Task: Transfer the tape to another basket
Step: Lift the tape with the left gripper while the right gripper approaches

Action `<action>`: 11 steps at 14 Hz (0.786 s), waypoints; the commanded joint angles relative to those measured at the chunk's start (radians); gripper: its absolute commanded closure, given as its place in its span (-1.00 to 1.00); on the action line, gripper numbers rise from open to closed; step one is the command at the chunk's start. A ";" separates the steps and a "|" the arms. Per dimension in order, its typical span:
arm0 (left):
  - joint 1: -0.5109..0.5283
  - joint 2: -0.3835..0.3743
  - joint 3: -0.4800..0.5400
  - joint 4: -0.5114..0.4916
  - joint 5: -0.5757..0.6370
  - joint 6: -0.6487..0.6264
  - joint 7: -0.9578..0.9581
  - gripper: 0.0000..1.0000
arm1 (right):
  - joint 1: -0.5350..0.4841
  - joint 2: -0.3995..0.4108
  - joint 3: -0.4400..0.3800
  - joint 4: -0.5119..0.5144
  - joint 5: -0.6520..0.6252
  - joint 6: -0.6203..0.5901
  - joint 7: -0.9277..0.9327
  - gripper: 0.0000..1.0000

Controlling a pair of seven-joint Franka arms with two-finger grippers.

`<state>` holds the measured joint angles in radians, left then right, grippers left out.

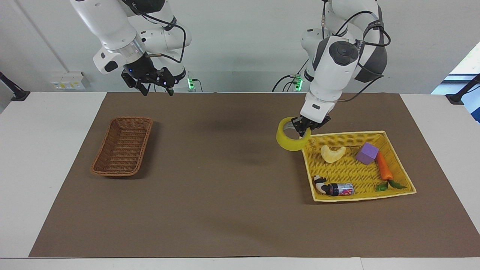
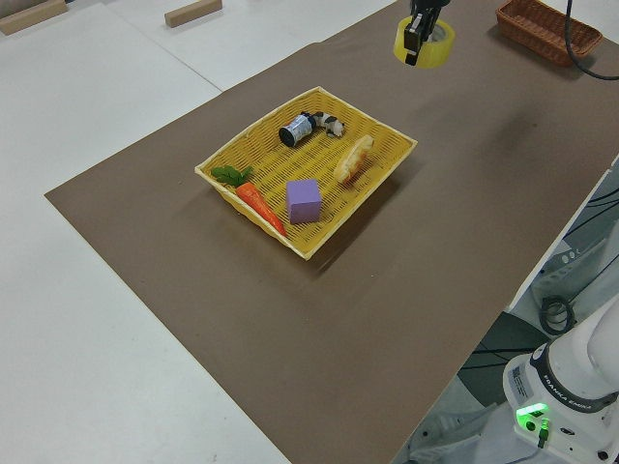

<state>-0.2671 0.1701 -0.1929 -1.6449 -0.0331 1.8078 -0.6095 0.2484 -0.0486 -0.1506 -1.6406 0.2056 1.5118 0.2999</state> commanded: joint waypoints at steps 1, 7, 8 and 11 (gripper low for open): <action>-0.064 -0.023 0.018 0.002 -0.059 0.004 -0.045 1.00 | -0.001 -0.031 0.000 -0.065 0.069 0.027 0.039 -1.00; -0.098 -0.021 -0.054 0.002 -0.283 0.085 -0.047 1.00 | 0.037 -0.033 0.003 -0.183 0.207 0.155 0.024 -1.00; -0.098 -0.023 -0.060 0.000 -0.306 0.105 -0.044 1.00 | 0.037 -0.033 0.003 -0.197 0.225 0.184 0.016 -1.00; -0.099 -0.021 -0.069 -0.007 -0.375 0.165 -0.035 1.00 | 0.069 -0.033 0.003 -0.240 0.276 0.246 0.005 -1.00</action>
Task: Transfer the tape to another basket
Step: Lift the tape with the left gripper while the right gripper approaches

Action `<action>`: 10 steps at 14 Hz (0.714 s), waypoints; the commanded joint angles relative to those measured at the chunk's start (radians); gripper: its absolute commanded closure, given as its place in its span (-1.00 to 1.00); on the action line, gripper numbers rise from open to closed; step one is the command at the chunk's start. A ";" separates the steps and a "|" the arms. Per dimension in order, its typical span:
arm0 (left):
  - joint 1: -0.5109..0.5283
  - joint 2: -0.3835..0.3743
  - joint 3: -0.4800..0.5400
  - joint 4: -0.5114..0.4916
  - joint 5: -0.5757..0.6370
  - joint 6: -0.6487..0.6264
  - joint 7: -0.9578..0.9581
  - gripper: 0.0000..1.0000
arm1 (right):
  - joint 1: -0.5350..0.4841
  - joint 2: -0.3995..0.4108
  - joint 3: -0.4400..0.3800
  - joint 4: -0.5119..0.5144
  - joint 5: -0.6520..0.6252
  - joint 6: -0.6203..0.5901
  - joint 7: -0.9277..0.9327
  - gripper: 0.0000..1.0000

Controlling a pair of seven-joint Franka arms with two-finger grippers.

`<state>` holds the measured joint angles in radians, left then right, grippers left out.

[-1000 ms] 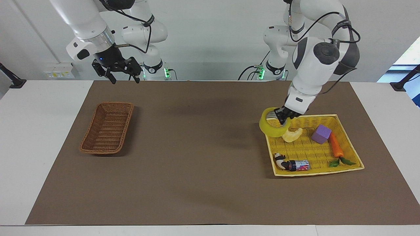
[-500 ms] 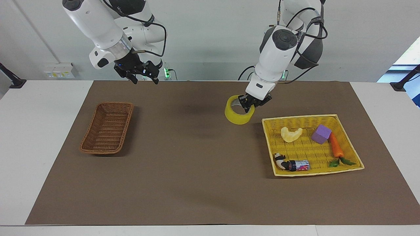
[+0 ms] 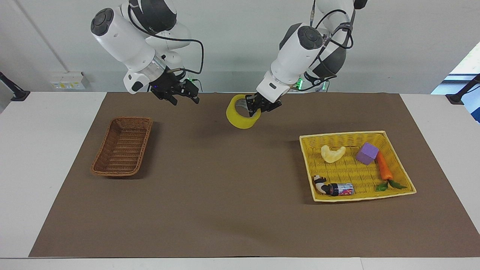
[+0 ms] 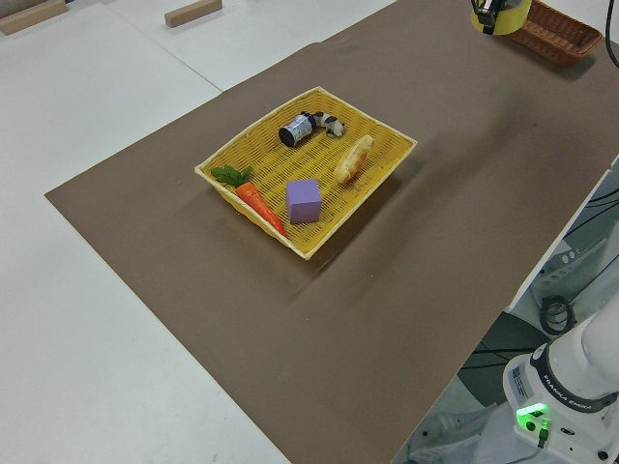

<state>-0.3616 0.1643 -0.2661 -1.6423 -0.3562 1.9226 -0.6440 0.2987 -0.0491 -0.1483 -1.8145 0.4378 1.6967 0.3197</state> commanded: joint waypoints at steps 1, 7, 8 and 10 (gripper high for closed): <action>-0.005 -0.017 -0.001 -0.014 -0.073 0.071 0.000 1.00 | 0.029 -0.032 0.003 -0.078 0.047 0.087 -0.014 -1.00; -0.007 -0.020 -0.002 -0.019 -0.119 0.072 -0.009 1.00 | -0.028 -0.011 -0.002 -0.063 0.251 0.138 -0.057 -1.00; -0.016 -0.022 -0.004 -0.021 -0.121 0.070 -0.009 1.00 | -0.036 -0.009 -0.002 -0.062 0.272 0.138 -0.065 -1.00; -0.019 -0.028 -0.004 -0.033 -0.138 0.073 -0.009 1.00 | -0.017 -0.011 0.001 -0.065 0.282 0.176 -0.044 -1.00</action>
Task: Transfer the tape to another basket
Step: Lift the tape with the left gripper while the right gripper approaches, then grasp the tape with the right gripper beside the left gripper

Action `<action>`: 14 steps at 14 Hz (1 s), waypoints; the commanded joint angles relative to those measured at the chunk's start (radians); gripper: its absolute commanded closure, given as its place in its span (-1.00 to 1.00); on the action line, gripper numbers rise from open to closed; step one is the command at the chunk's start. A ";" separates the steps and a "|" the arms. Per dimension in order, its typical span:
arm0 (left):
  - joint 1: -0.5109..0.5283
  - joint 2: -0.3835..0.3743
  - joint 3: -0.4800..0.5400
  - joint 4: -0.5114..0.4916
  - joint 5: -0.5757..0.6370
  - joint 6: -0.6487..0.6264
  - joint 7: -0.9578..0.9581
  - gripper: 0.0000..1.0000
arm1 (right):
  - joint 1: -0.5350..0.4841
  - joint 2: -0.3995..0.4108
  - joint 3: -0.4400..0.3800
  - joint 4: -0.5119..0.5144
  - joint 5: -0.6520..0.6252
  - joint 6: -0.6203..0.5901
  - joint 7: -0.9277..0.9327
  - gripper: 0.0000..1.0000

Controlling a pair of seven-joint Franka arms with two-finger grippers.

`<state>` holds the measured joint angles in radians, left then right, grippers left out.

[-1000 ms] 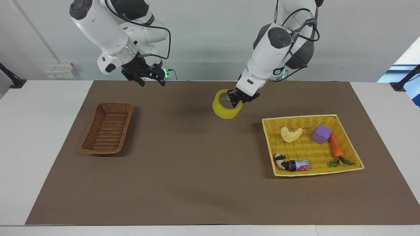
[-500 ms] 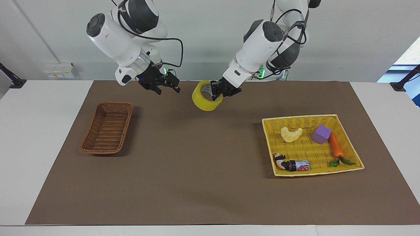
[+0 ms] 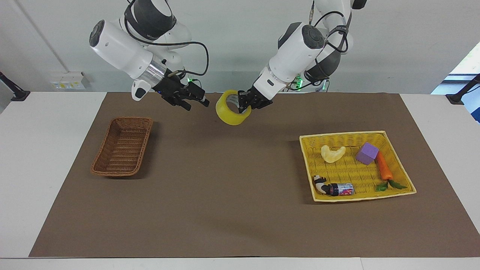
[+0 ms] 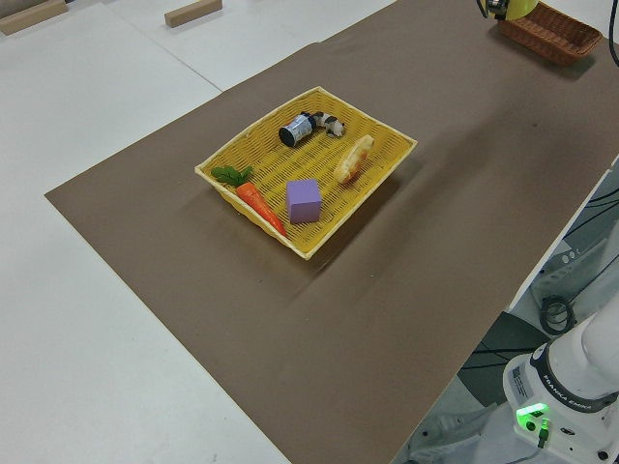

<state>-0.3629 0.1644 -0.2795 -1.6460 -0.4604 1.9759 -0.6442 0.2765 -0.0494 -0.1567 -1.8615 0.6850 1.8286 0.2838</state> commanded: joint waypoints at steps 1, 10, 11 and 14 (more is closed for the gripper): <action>-0.022 -0.032 0.008 -0.031 -0.047 0.021 -0.009 1.00 | 0.030 -0.012 0.009 -0.024 0.034 0.078 0.027 -1.00; -0.025 -0.032 0.008 -0.032 -0.092 0.034 -0.012 1.00 | 0.128 -0.064 0.011 -0.088 0.016 0.081 0.009 -1.00; -0.025 -0.032 0.008 -0.032 -0.093 0.034 -0.012 1.00 | 0.135 -0.067 0.011 -0.097 0.013 0.081 -0.004 -1.00; -0.025 -0.032 0.008 -0.032 -0.098 0.034 -0.012 1.00 | 0.133 -0.067 0.011 -0.097 -0.083 0.051 -0.006 -0.99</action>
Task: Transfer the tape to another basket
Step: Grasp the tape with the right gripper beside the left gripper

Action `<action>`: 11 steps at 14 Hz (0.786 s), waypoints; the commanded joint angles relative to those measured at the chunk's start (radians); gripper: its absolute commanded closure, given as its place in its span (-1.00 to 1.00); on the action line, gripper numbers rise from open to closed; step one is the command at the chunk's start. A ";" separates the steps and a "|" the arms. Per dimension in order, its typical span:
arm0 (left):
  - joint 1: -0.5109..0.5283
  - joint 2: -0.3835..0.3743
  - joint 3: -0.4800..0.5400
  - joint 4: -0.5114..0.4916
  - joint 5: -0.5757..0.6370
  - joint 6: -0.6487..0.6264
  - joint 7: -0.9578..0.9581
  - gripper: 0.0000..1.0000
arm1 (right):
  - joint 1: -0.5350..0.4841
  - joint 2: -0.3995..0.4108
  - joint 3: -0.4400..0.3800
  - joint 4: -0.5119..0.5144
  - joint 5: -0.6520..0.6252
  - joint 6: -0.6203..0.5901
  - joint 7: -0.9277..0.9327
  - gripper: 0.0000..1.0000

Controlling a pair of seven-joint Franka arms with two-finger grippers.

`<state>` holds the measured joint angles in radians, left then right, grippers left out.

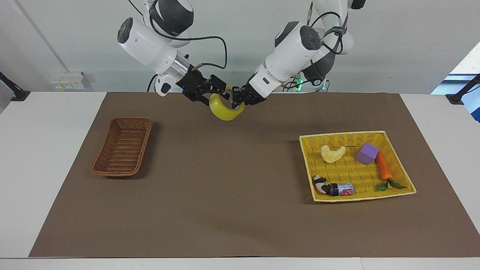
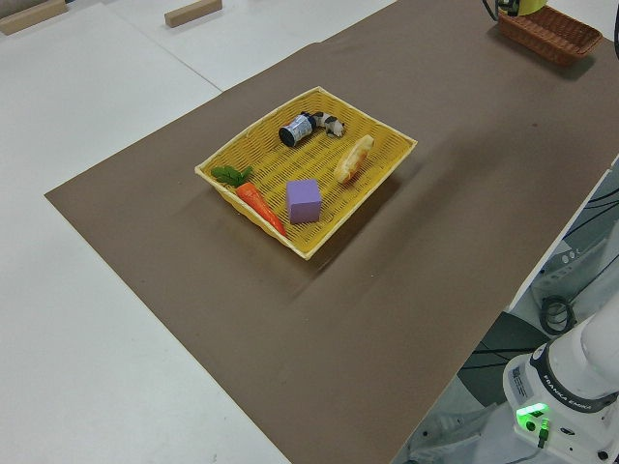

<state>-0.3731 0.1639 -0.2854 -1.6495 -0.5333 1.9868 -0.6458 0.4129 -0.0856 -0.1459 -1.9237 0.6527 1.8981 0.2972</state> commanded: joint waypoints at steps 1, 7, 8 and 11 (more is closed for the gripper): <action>-0.015 -0.032 0.014 -0.029 -0.025 0.023 -0.011 1.00 | -0.003 -0.031 0.000 -0.032 -0.064 -0.030 -0.029 -0.55; -0.015 -0.034 0.015 -0.029 -0.025 0.018 -0.011 1.00 | -0.002 -0.026 0.000 -0.020 -0.067 -0.033 0.022 1.00; -0.015 -0.032 0.015 -0.027 -0.025 0.018 -0.006 1.00 | -0.002 -0.025 0.000 -0.018 -0.070 -0.033 0.026 1.00; -0.013 -0.029 0.017 -0.020 -0.019 0.014 0.003 -0.60 | 0.001 -0.020 0.002 -0.009 -0.070 -0.031 0.031 1.00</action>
<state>-0.3877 0.1600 -0.2870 -1.6557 -0.5428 1.9932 -0.6479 0.4239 -0.0934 -0.1422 -1.9282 0.6000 1.8817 0.3106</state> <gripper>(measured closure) 0.714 0.789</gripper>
